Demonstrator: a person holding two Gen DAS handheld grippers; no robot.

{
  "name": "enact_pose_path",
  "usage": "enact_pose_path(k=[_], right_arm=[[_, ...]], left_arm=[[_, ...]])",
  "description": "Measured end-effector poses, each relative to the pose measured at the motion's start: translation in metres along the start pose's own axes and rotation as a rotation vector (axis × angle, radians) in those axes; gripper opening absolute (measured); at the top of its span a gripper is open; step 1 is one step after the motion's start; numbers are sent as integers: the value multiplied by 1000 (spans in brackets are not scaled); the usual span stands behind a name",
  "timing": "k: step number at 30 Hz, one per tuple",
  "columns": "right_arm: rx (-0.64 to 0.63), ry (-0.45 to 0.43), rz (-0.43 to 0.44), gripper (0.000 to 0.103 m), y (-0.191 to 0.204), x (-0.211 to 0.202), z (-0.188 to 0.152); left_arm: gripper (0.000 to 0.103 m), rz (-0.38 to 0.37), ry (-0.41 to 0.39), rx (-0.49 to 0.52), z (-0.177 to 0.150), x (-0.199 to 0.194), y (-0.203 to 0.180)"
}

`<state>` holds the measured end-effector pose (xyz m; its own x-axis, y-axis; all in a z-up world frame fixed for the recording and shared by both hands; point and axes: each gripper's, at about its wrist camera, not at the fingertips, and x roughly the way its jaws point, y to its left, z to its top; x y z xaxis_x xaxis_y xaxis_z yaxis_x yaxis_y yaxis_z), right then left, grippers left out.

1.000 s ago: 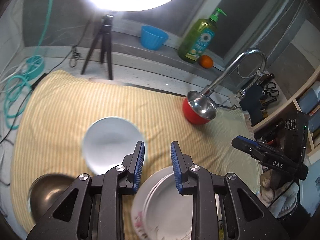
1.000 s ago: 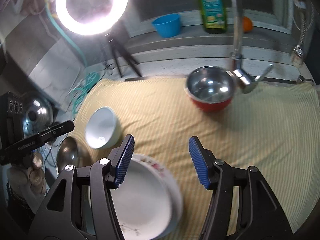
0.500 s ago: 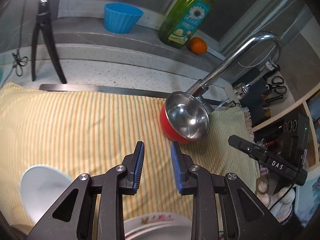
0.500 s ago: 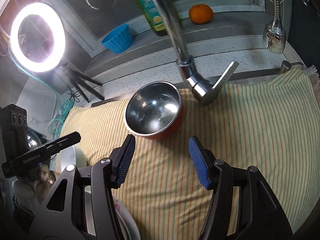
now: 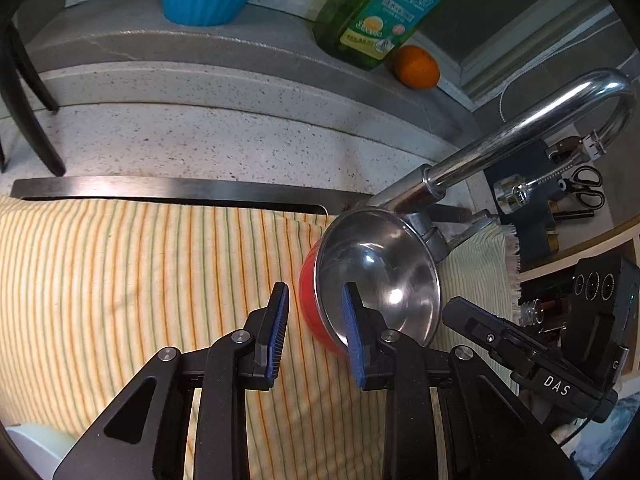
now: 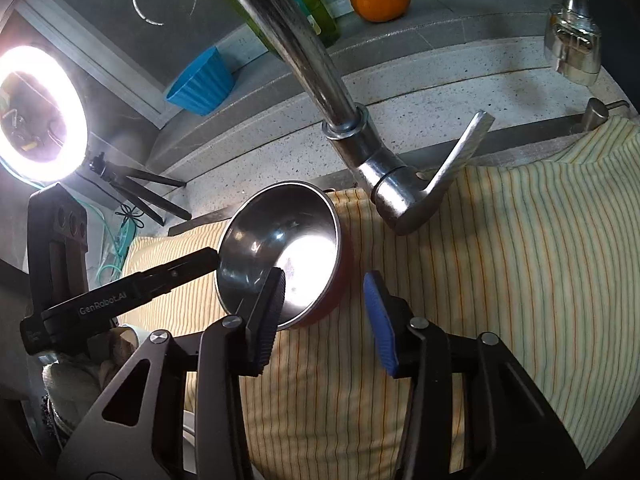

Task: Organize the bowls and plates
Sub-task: 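Close the left tool on the rim of the red steel bowl, then carry the red bowl with the left tool and lower it into the steel bowl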

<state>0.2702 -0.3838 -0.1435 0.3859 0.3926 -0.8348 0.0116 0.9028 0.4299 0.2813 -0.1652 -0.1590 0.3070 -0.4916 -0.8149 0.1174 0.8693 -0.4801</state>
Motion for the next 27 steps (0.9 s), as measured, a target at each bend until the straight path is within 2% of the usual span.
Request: enact_pose_path(k=[4,7,9,17,27], right_arm=[[-9,24,-5,32,-1,11,1],[-7,42,-9,21,-1,19,0],[-7,51,-4,19,-1,23,0],[-19,41,-21,18,4,22,0],[-70,16,23,18,30,-10,-13]], left_arm=[[25,13,13,20,2,8,-3],[25,10,26,28,4,13,-5],[25,2,31,21,4,16,-4],[23,4,30,48,2,13,-10],[23,-13,-48,57,-19,-42,-8]])
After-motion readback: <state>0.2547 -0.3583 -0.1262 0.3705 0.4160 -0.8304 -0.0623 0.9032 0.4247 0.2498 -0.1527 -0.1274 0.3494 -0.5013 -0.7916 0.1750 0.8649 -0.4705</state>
